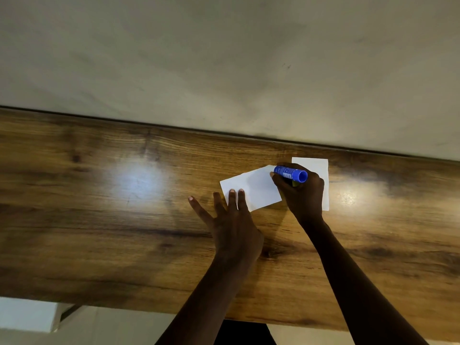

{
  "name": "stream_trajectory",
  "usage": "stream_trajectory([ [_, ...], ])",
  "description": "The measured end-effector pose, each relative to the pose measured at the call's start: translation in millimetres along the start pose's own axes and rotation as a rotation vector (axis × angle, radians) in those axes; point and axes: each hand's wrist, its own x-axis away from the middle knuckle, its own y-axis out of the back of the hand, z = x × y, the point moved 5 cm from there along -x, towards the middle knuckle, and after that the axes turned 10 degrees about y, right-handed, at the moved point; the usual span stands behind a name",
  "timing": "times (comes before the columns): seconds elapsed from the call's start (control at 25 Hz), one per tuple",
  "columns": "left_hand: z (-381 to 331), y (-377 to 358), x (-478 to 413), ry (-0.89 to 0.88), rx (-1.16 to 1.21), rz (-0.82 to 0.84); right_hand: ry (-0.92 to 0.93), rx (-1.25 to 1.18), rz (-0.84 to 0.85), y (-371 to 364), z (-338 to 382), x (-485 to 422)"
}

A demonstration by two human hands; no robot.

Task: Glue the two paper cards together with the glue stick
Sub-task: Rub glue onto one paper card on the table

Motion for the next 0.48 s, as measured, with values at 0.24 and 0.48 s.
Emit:
stream_trajectory([
  [0.24, -5, 21, -8, -0.061, -0.004, -0.044, -0.028, -0.013, 0.04, 3, 0, -6],
  [0.48, -7, 33, -23, -0.262, -0.108, -0.116, -0.325, -0.319, -0.034, 4, -13, -6],
])
